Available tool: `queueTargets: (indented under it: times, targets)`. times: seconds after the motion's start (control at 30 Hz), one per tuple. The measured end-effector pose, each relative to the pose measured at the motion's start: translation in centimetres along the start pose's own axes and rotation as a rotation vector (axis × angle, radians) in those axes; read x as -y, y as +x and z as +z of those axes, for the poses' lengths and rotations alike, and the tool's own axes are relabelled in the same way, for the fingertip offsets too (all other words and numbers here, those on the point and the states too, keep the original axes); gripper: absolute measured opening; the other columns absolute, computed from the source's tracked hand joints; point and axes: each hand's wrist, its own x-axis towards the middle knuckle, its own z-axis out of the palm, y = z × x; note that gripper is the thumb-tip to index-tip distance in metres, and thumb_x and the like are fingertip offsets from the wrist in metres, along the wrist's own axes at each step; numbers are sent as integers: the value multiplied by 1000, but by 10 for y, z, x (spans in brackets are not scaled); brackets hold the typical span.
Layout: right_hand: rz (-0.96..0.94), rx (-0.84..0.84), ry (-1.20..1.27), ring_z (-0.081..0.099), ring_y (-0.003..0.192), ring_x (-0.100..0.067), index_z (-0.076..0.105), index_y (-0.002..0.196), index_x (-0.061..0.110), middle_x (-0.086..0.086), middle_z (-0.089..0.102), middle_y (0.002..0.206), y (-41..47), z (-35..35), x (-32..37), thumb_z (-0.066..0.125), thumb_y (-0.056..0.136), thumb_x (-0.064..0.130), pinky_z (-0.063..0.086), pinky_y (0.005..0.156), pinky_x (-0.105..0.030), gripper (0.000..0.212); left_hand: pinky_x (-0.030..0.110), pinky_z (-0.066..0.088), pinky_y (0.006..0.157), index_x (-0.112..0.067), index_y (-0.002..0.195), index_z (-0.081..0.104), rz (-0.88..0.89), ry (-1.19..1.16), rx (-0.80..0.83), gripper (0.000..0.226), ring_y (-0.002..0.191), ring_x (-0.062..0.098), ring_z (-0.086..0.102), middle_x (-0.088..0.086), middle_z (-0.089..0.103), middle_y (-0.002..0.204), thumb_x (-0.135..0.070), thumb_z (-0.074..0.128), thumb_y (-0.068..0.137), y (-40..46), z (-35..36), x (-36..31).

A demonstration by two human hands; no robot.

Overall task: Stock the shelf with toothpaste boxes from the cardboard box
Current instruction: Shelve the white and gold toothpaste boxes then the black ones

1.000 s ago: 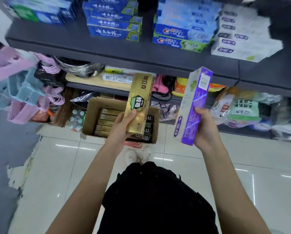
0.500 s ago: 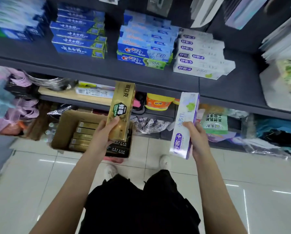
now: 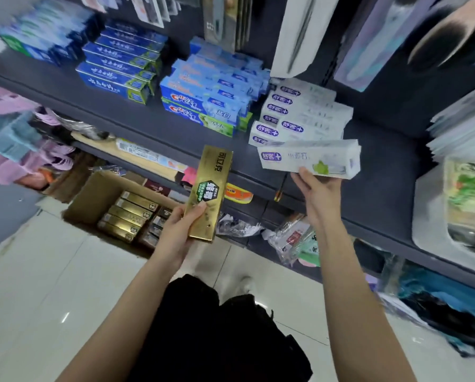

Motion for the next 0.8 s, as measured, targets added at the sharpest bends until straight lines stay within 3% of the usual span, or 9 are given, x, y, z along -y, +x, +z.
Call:
queueTargets:
  times: [0.07, 0.13, 0.23, 0.3, 0.43, 0.57, 0.67, 0.8]
  targets:
    - [41, -21, -47, 59, 112, -24, 42, 128, 13, -4, 61, 116, 20, 8, -10, 58, 85, -12, 53, 92, -40, 52, 35, 54, 80, -6, 118, 55, 23, 18, 0, 35, 92, 27, 65, 14, 68, 106, -20, 64, 87, 2, 8, -2]
    - [29, -101, -174, 60, 109, -24, 45, 130, 8, -9, 62, 119, 31, 9, -17, 65, 81, -9, 50, 96, -46, 55, 32, 49, 77, -9, 114, 56, 49, 37, -2, 33, 86, 21, 64, 7, 69, 97, -25, 64, 86, 7, 13, -8]
    - [-31, -264, -206, 62, 93, -11, 29, 137, 20, -12, 52, 129, 36, -9, -18, 72, 77, -3, 49, 98, -42, 77, 38, 46, 83, -12, 114, 57, 51, 48, 22, 33, 89, 22, 63, 5, 69, 97, -28, 65, 86, 20, 19, -17]
    - [-76, -326, -269, 61, 90, -12, 24, 139, 24, -13, 52, 125, 35, -25, -21, 72, 78, 0, 49, 94, -36, 82, 35, 50, 78, -13, 110, 57, 57, 65, 47, 28, 84, 19, 65, 5, 70, 97, -27, 64, 87, 31, 23, -24]
    - [-164, -417, -880, 57, 105, -28, 40, 131, 11, -9, 59, 120, 38, -36, -38, 69, 83, 17, 44, 86, -33, 56, 26, 54, 67, -17, 99, 58, 89, 143, 80, 20, 76, 13, 67, 1, 70, 90, -29, 67, 85, 52, 31, -35]
    - [-240, -522, -1182, 44, 111, -40, 45, 129, 1, -23, 49, 127, 46, -26, -34, 68, 83, 19, 34, 92, -42, 54, 16, 49, 61, -13, 105, 58, 185, 272, 83, 30, 74, 6, 67, 0, 68, 90, -28, 71, 83, 65, 39, -49]
    - [-355, -436, -1142, 46, 112, -31, 42, 133, 7, -15, 47, 129, 28, -5, -16, 66, 83, 10, 40, 91, -38, 55, 15, 48, 62, -17, 104, 59, 252, 369, 132, 26, 76, 10, 64, -3, 65, 86, -27, 70, 82, 70, 50, -55]
    - [-73, -27, -735, 60, 91, 7, 39, 135, 23, 7, 55, 117, -4, 32, 7, 61, 91, 20, 46, 81, -10, 49, 8, 45, 59, -22, 107, 56, 297, 466, 314, 26, 75, 4, 63, -6, 66, 91, -25, 68, 84, 73, 76, -55]
